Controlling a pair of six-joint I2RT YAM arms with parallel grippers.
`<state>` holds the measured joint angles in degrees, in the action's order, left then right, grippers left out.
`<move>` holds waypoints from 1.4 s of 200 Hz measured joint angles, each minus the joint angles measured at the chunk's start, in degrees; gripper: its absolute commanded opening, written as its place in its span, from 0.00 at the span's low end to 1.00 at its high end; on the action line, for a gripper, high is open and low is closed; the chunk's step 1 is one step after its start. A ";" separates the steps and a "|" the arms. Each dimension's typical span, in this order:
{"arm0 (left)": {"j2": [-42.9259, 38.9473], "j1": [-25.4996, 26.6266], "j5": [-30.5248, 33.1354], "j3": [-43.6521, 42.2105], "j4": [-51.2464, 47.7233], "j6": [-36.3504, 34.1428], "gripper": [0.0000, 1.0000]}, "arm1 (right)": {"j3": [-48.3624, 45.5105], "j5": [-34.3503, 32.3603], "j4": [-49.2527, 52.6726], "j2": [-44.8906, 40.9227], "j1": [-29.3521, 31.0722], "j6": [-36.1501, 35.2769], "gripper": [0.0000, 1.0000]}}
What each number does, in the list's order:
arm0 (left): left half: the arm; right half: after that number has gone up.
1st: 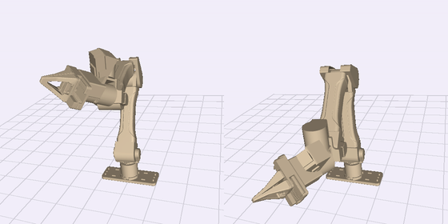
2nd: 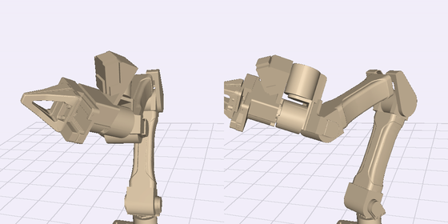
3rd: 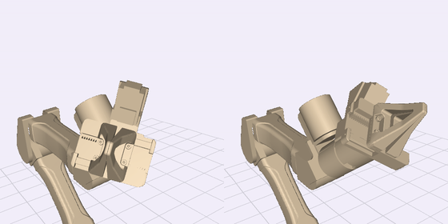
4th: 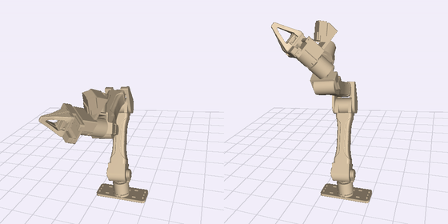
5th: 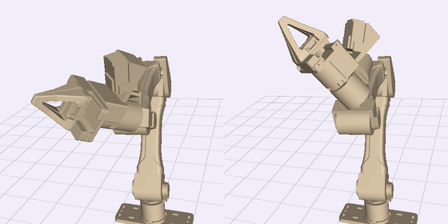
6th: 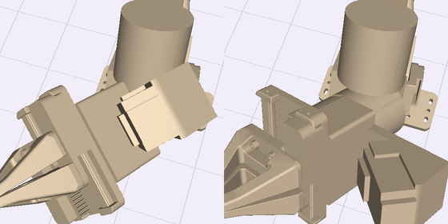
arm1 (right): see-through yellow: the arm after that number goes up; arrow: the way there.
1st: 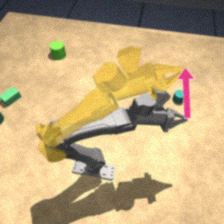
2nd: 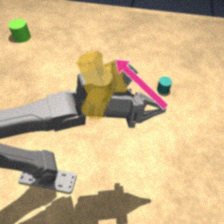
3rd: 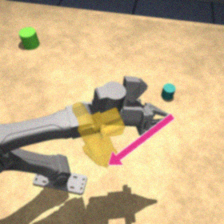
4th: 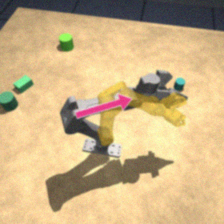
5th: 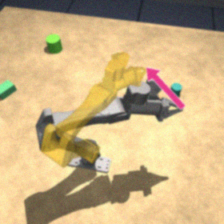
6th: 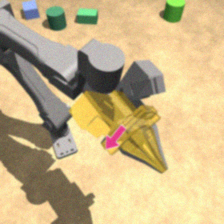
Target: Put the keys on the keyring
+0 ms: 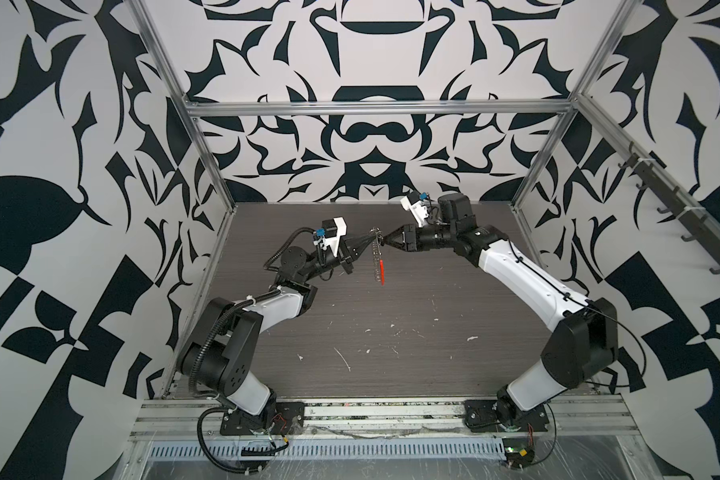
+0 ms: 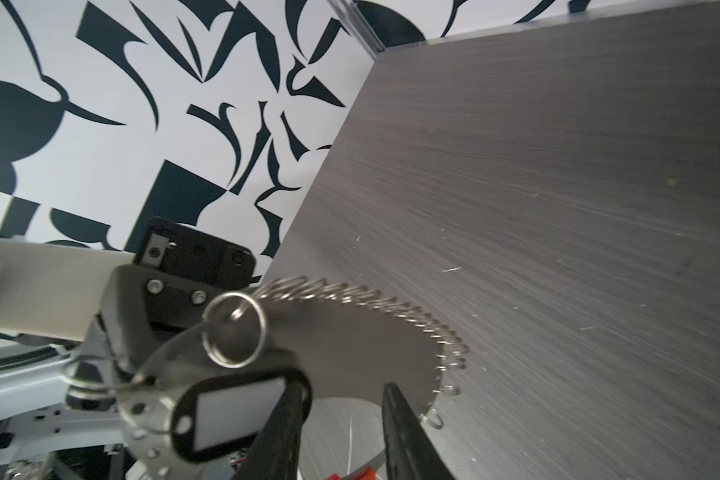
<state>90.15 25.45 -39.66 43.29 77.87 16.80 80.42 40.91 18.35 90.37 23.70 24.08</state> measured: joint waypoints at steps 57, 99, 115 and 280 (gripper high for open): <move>0.00 0.07 -0.94 0.04 0.57 1.60 0.00 | 2.12 -3.32 2.91 -6.05 -1.07 -5.46 0.40; 0.00 0.07 -2.01 1.46 0.63 3.63 0.00 | 2.54 1.55 -3.43 -6.88 -0.81 -6.29 0.42; 0.00 0.02 -2.16 1.97 0.70 5.01 0.00 | 2.54 3.58 -6.12 -6.21 -0.70 -6.32 0.43; 3.74 -2.19 -3.41 8.02 0.72 22.32 0.00 | 1.49 11.43 -22.49 0.70 1.22 0.20 0.41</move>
<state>93.89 23.27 -43.07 51.31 78.59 39.11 81.91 52.34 -4.14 91.07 24.93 24.27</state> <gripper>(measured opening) 0.039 0.408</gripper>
